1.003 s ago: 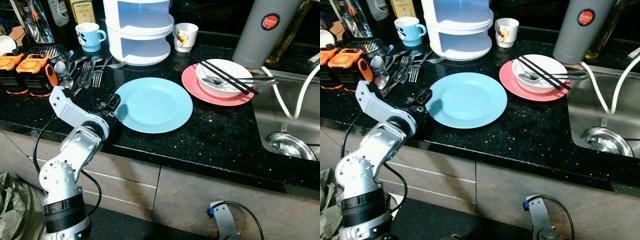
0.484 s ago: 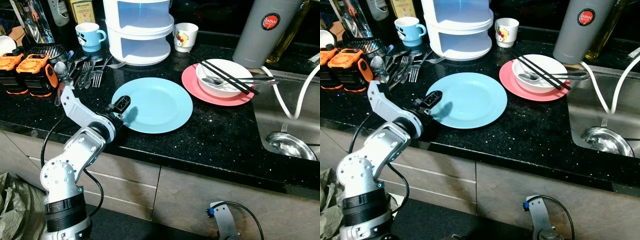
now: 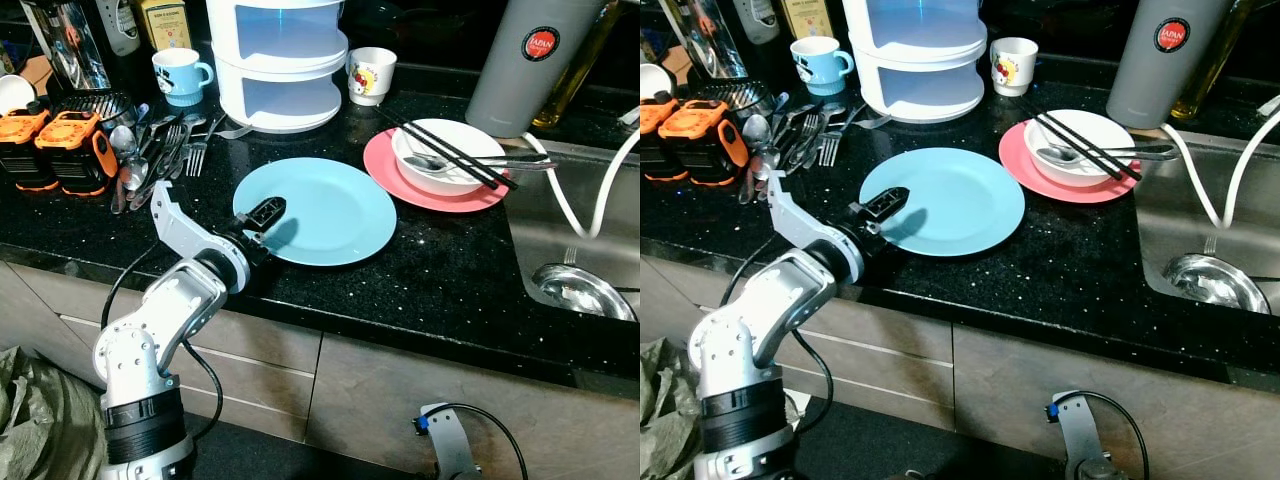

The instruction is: Kitchen organization

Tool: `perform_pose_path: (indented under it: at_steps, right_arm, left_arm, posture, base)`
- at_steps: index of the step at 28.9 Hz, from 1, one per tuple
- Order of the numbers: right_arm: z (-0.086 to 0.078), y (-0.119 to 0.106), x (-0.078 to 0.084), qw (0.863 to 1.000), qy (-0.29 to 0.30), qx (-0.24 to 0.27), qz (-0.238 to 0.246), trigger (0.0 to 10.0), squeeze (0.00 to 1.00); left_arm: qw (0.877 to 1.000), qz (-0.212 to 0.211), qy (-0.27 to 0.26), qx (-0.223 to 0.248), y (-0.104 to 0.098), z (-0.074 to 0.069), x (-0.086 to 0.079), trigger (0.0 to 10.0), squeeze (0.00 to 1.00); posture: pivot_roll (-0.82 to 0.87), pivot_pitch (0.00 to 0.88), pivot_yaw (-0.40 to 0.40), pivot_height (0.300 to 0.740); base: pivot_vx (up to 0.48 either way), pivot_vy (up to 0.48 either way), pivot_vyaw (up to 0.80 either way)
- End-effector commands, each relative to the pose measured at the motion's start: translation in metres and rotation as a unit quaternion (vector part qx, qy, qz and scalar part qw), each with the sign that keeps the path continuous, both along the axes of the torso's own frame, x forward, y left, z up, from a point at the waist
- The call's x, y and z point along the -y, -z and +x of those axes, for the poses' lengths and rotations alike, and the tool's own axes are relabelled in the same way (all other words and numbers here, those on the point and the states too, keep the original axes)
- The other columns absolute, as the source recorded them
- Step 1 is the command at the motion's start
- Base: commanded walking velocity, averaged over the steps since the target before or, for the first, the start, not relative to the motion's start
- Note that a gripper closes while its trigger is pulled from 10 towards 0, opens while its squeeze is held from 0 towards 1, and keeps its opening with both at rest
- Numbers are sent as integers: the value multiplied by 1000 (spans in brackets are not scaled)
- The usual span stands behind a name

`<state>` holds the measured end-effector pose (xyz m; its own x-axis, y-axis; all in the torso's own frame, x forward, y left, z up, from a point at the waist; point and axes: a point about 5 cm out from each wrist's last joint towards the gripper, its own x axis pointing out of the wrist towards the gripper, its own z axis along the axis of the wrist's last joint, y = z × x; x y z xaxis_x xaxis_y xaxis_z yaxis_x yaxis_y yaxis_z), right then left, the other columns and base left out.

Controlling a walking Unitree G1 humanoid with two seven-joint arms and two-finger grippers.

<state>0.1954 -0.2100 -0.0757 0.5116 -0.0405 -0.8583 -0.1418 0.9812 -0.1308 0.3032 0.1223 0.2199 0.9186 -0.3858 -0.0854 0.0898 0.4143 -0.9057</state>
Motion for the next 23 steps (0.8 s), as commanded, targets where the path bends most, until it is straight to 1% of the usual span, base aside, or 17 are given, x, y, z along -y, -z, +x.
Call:
perform_pose_path:
  at_steps: [1,3,4,5,6,12,19,22,23]
  right_arm:
    - [-7,3,1,1000,1,-12,1,10000,0]
    - [-7,3,1,1000,0,-12,1,10000,0]
    - [-7,3,1,1000,1,-12,1,10000,0]
    - [-7,3,1,1000,1,-12,1,10000,0]
    - [-7,4,0,1000,2,-12,0,10000,0]
    - [-8,4,0,1000,3,-12,1,10000,0]
    - [-9,5,-1,1000,5,-11,2,10000,0]
    - [-9,5,-1,1000,5,-11,2,10000,0]
    - [-9,5,-1,1000,4,-11,2,10000,0]
  left_arm:
    - [998,9,-17,-60,21,2,-6,10000,0]
    - [998,11,-15,-67,23,1,-8,10000,0]
    - [997,11,-10,-72,26,0,-7,4510,0]
    - [997,9,-4,-76,28,-1,-6,745,0]
    - [997,5,6,-80,31,-4,-3,0,0]
    - [996,4,10,-84,32,-5,-1,0,0]
    - [996,9,0,-89,32,-3,-6,0,0]
    - [996,10,-6,-86,30,-2,-7,0,0]
    - [997,9,-20,-73,25,-1,-11,0,0]
  posture:
    - [48,74,0,740]
    - [47,75,0,740]
    - [45,75,2,740]
    - [45,75,2,740]
    - [43,78,5,740]
    - [45,78,6,740]
    - [46,84,8,740]
    - [47,83,8,740]
    - [48,73,5,740]
  base:
    - [0,0,0]
    - [0,0,0]
    - [0,0,0]
    - [0,0,0]
    - [0,0,0]
    - [0,0,0]
    - [0,0,0]
    - [0,0,0]
    - [0,0,0]
